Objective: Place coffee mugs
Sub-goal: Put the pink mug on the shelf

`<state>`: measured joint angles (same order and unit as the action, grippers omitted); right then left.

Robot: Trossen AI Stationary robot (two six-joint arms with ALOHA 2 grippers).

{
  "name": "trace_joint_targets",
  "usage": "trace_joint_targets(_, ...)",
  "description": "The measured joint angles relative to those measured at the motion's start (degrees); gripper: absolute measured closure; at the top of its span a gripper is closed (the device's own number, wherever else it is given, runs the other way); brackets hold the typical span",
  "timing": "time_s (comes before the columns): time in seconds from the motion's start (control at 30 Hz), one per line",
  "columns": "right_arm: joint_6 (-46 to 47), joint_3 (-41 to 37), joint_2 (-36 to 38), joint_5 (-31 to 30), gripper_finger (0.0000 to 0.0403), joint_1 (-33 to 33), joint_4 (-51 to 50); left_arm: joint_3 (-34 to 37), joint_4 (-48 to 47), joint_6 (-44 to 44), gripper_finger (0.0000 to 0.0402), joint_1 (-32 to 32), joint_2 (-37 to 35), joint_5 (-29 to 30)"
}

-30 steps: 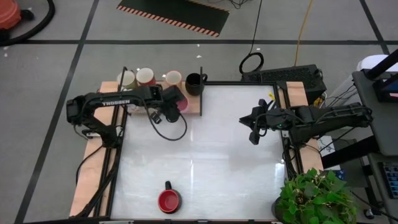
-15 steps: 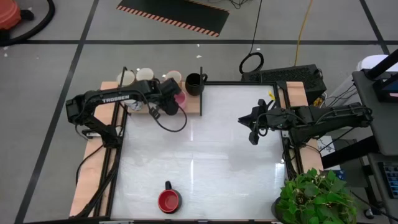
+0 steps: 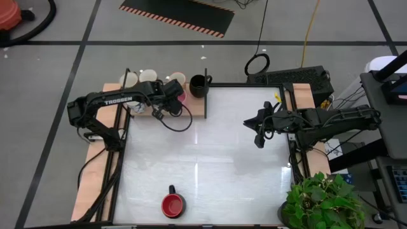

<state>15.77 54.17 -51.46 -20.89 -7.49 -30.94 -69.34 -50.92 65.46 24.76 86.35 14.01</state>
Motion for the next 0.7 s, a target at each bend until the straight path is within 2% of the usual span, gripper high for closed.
trace_joint_targets(0.2, 0.00, 0.00, 0.00, 0.16, 0.0371, 0.00, -0.14, -0.04, -0.30, -2.55, 0.0350, -0.95, 0.00, 0.38)
trace_joint_targets(0.4, 0.02, 0.00, 0.00, 0.16, 0.0371, 0.00, -0.14, -0.04, 0.17, -3.63, 0.0344, -1.80, 0.02, 4.59)
trace_joint_targets(0.7, 0.04, 0.00, 0.00, 0.20, 0.0371, 0.00, -0.14, -0.11, 0.38, -8.66, 0.0251, -1.80, 0.02, 7.36)
